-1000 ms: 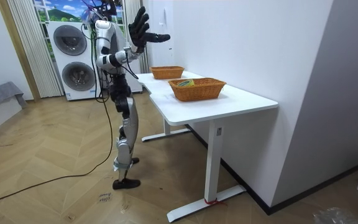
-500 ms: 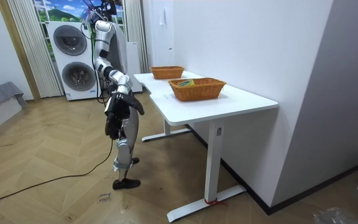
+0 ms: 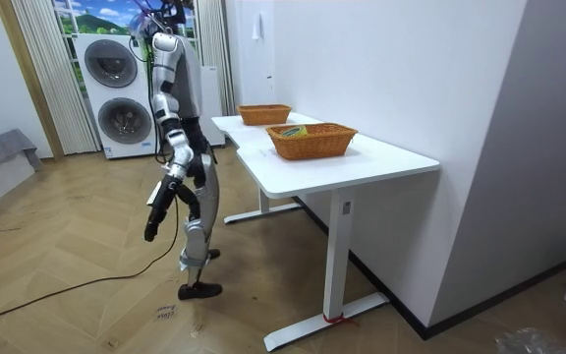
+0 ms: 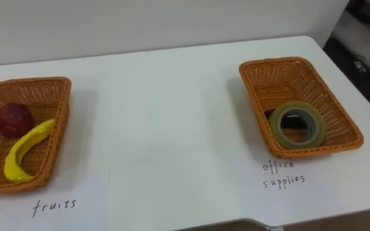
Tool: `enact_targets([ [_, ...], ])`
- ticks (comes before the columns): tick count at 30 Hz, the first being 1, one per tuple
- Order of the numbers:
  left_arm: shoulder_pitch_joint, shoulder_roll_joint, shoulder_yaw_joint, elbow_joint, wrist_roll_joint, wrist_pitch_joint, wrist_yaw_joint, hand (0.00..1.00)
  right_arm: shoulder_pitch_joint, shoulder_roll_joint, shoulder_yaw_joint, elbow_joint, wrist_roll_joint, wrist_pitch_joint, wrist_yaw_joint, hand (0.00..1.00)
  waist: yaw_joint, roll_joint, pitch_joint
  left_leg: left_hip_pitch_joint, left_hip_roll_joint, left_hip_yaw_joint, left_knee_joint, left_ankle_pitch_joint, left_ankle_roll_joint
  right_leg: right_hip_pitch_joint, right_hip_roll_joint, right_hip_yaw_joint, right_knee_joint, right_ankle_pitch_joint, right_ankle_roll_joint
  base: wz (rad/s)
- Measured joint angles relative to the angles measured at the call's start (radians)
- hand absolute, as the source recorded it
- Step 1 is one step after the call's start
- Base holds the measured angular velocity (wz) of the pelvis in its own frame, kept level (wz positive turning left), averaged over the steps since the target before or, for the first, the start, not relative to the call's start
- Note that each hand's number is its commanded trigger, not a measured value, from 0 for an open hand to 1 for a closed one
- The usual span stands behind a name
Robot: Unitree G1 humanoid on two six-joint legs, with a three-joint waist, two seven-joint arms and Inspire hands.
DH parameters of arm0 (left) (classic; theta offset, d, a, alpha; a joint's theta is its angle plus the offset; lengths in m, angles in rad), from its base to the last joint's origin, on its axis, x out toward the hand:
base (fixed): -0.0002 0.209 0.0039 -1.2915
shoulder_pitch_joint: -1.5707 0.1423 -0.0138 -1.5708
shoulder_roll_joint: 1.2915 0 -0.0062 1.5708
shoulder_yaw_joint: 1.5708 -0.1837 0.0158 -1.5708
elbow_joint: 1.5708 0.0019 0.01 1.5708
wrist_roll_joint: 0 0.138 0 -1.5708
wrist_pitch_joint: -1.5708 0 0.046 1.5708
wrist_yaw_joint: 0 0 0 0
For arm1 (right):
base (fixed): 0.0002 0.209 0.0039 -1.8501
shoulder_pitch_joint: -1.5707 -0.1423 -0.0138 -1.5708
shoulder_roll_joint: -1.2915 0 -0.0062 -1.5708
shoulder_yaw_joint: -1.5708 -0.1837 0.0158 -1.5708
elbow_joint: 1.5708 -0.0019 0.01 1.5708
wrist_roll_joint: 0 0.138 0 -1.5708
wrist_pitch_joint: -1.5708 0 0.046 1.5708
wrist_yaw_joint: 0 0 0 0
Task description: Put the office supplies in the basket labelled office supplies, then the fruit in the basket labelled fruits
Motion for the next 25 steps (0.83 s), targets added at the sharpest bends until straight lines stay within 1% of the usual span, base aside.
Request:
enact_targets([
  [2, -0.005, -0.015, 0.002, 0.016, 0.006, 0.001, -0.004, 0.00, -0.005, 0.000, 0.046, 0.084, -0.131, 0.037, 0.068, 0.00, 0.022, 0.006, 0.0021, 0.008, 0.000, 0.002, -0.002, -0.002, 0.002, 0.006, 0.000, 0.001, 0.000, 0.000, 0.000, -0.04],
  [3, -0.007, -0.017, 0.002, 0.025, 0.006, 0.001, -0.005, 0.00, -0.005, 0.000, 0.067, 0.100, -0.156, 0.046, 0.089, 0.00, 0.026, 0.008, 0.0030, 0.010, 0.000, 0.002, -0.002, -0.002, 0.002, 0.007, 0.000, 0.001, 0.000, 0.000, 0.000, 0.00],
  [5, -0.007, -0.018, 0.002, 0.048, 0.020, 0.008, -0.012, 0.00, -0.004, -0.001, 0.154, 0.156, -0.259, 0.083, 0.178, 0.00, 0.048, 0.004, 0.0039, 0.011, 0.000, 0.001, -0.002, -0.002, 0.001, 0.008, 0.000, 0.000, -0.002, 0.000, 0.000, 0.00],
  [6, -0.007, -0.018, 0.001, 0.056, 0.023, 0.008, -0.012, 0.00, -0.007, -0.001, 0.175, 0.174, -0.299, 0.091, 0.203, 0.00, 0.050, 0.004, 0.0040, 0.012, 0.000, 0.000, -0.001, -0.002, 0.001, 0.010, 0.000, 0.000, -0.003, 0.000, 0.000, 0.04],
  [8, -0.011, -0.018, -0.001, 0.069, 0.024, 0.019, -0.011, 0.00, -0.031, -0.001, 0.243, 0.226, -0.433, 0.121, 0.300, 0.00, 0.065, 0.001, 0.0050, 0.013, -0.001, 0.000, 0.003, -0.004, 0.003, 0.010, -0.001, 0.000, -0.006, -0.001, 0.000, 0.00],
  [9, -0.013, -0.018, -0.001, 0.070, 0.024, 0.024, -0.011, 0.00, -0.033, 0.000, 0.258, 0.237, -0.462, 0.128, 0.322, 0.00, 0.065, 0.000, 0.0050, 0.013, -0.001, -0.001, 0.004, -0.004, 0.003, 0.011, -0.001, 0.000, -0.009, -0.001, 0.000, 0.00],
  [10, -0.018, -0.018, 0.001, 0.076, 0.027, 0.028, -0.011, 0.00, -0.038, 0.001, 0.279, 0.250, -0.531, 0.141, 0.361, 0.00, 0.075, 0.000, 0.0049, 0.013, -0.002, -0.002, 0.004, -0.004, 0.003, 0.014, -0.001, 0.001, -0.017, 0.000, 0.000, 0.00],
  [13, -0.021, -0.018, 0.000, 0.087, 0.044, 0.028, -0.011, 0.00, -0.055, 0.003, 0.317, 0.259, -0.667, 0.144, 0.428, 0.00, 0.094, 0.001, 0.0053, 0.013, -0.003, -0.005, 0.003, -0.005, 0.004, 0.015, -0.001, 0.001, -0.017, 0.000, 0.000, 0.01],
  [14, -0.022, -0.018, -0.002, 0.087, 0.044, 0.028, -0.011, 0.00, -0.068, 0.005, 0.345, 0.256, -0.711, 0.146, 0.443, 0.00, 0.104, 0.000, 0.0051, 0.013, -0.003, -0.006, 0.001, -0.005, 0.004, 0.016, 0.000, 0.000, -0.016, 0.000, 0.000, 0.00],
  [16, -0.024, -0.019, -0.003, 0.087, 0.065, 0.029, -0.010, 0.00, -0.086, 0.007, 0.394, 0.258, -0.752, 0.155, 0.468, 0.00, 0.111, 0.000, 0.0054, 0.013, -0.002, -0.006, 0.001, -0.005, 0.003, 0.016, 0.001, 0.000, -0.017, 0.000, 0.000, 0.00],
  [18, -0.030, -0.021, -0.007, 0.087, 0.097, 0.033, -0.003, 0.00, -0.094, 0.012, 0.415, 0.261, -0.785, 0.160, 0.491, 0.00, 0.119, 0.001, 0.0058, 0.015, -0.002, -0.010, 0.001, -0.006, 0.002, 0.019, 0.001, -0.003, -0.017, 0.000, 0.000, 0.05],
  [20, -0.037, -0.022, -0.015, 0.086, 0.136, 0.046, 0.005, 0.00, -0.099, 0.017, 0.450, 0.259, -0.799, 0.163, 0.520, 0.00, 0.131, 0.001, 0.0061, 0.024, -0.002, -0.021, 0.002, -0.008, 0.001, 0.029, 0.002, -0.013, -0.017, 0.000, 0.000, 0.14],
  [21, -0.036, -0.023, -0.016, 0.086, 0.147, 0.048, 0.006, 0.00, -0.102, 0.017, 0.461, 0.259, -0.800, 0.163, 0.527, 0.00, 0.136, 0.003, 0.0071, 0.028, -0.002, -0.021, 0.001, -0.009, 0.001, 0.030, 0.002, -0.012, -0.017, 0.000, 0.000, 0.00],
  [23, -0.037, -0.026, -0.027, 0.086, 0.168, 0.052, 0.009, 0.00, -0.108, 0.017, 0.498, 0.259, -0.822, 0.163, 0.550, 0.00, 0.152, 0.007, 0.0133, 0.030, 0.000, -0.021, 0.000, -0.012, -0.001, 0.037, 0.004, -0.013, -0.019, 0.000, 0.000, 0.00],
  [25, -0.035, -0.028, -0.036, 0.086, 0.198, 0.058, 0.011, 0.00, -0.110, 0.017, 0.517, 0.258, -0.830, 0.163, 0.567, 0.00, 0.156, 0.009, 0.0138, 0.031, 0.001, -0.022, 0.001, -0.015, -0.001, 0.042, 0.005, -0.014, -0.019, 0.000, 0.000, 0.02],
])
